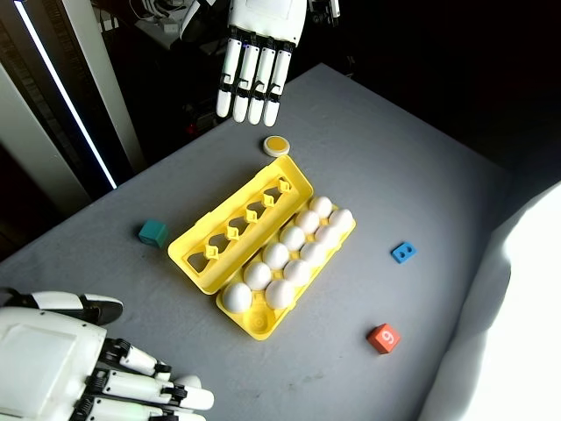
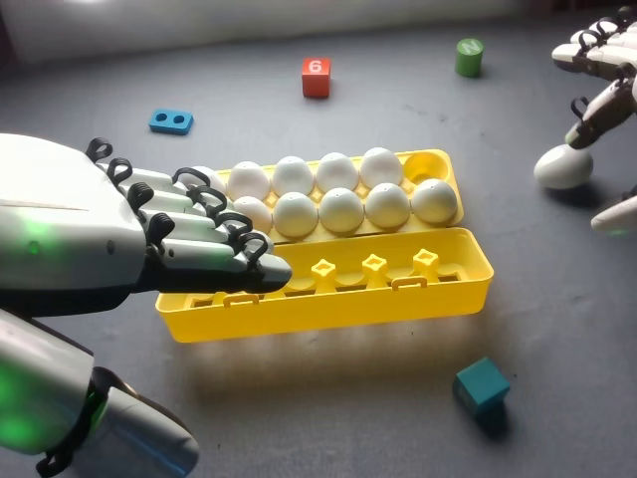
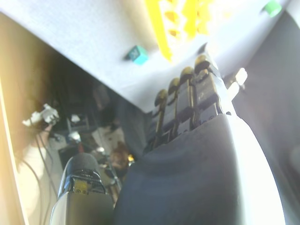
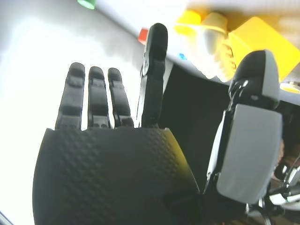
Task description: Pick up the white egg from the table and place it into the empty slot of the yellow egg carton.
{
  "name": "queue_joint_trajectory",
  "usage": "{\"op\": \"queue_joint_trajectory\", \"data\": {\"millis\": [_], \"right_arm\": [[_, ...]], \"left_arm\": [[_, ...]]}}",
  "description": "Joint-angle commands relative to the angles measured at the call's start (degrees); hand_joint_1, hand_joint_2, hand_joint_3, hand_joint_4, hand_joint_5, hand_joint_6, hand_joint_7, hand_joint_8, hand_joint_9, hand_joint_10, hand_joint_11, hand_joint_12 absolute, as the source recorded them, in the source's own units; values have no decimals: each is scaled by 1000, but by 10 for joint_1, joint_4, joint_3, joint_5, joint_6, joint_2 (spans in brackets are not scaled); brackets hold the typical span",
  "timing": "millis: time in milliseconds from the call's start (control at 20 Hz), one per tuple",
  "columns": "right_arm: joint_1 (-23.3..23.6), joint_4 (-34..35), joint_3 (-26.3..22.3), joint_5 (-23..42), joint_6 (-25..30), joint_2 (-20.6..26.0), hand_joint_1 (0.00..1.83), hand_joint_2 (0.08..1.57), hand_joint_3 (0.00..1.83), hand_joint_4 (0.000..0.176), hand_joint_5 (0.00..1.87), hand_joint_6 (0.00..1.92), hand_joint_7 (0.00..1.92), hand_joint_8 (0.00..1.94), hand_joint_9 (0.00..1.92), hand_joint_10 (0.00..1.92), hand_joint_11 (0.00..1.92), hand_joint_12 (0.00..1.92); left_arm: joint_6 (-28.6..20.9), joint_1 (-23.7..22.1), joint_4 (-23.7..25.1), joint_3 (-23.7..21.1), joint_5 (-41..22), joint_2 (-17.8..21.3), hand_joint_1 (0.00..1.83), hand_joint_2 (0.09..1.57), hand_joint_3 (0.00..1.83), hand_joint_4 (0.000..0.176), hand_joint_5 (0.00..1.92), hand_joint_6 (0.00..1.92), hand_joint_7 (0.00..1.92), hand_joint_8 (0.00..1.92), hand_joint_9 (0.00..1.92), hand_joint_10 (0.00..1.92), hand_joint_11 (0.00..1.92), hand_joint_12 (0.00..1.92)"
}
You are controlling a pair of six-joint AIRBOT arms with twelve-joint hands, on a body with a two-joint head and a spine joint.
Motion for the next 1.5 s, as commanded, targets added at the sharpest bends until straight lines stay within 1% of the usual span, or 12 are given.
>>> {"op": "queue_joint_trajectory", "data": {"millis": [0,50,100,200,250,500,550,750,850,1050,1300,1450], "right_arm": [[11,5,5,74,-2,1,667,799,2,41,804,0,0,0,0,0,0,0],[14,5,15,74,-7,-7,682,799,2,29,808,2,0,0,0,0,0,0],[16,5,22,74,-13,-12,666,802,3,35,804,1,0,0,0,0,0,0],[16,5,33,82,-33,-24,691,789,0,31,816,6,0,0,0,0,0,0],[13,5,43,88,-37,-35,724,780,0,18,817,6,0,0,0,0,0,0],[10,5,89,92,-37,-69,752,782,0,25,738,0,0,0,0,0,21,16],[8,5,97,92,-37,-75,803,769,0,12,744,5,0,0,0,0,3,9],[-6,5,125,104,-37,-96,819,788,1,0,755,9,0,0,0,0,0,0],[-10,5,143,105,-35,-111,805,785,0,2,763,11,0,0,0,0,0,0],[-17,5,165,111,-28,-133,781,789,2,20,753,5,0,0,0,0,6,3],[-16,5,191,116,-28,-160,819,789,1,0,833,34,0,0,0,0,0,0],[-18,5,195,116,-28,-165,821,800,5,2,886,48,0,0,0,0,0,0]], "left_arm": [[1,-8,-23,-1,39,2,0,1094,3,0,12,5,0,0,0,0,0,0],[1,-8,-23,-1,39,2,0,1091,1,0,8,3,0,0,0,0,0,0],[1,-8,-23,-1,39,2,0,1095,3,0,2,0,0,0,0,0,0,0],[1,-8,-23,-1,39,2,0,1091,1,0,0,0,0,0,0,0,0,0],[1,-8,-24,-1,39,2,0,1096,3,0,0,0,0,0,0,0,0,0],[1,-8,-23,0,39,2,0,1092,2,0,0,0,0,0,0,0,0,0],[1,-8,-23,0,39,2,0,1094,2,0,9,3,0,0,0,0,0,0],[0,-7,-22,0,39,2,0,1093,1,0,8,3,0,0,0,0,0,0],[0,-6,-22,1,39,2,0,1089,0,0,17,6,0,0,0,0,0,0],[0,-5,-22,1,39,2,0,1101,5,0,25,8,2,1,3,1,4,2],[0,-4,-22,0,39,2,0,1091,0,0,2,0,0,0,0,0,0,0],[0,-4,-22,-1,39,2,0,1102,5,0,6,2,0,0,0,0,0,0]]}}
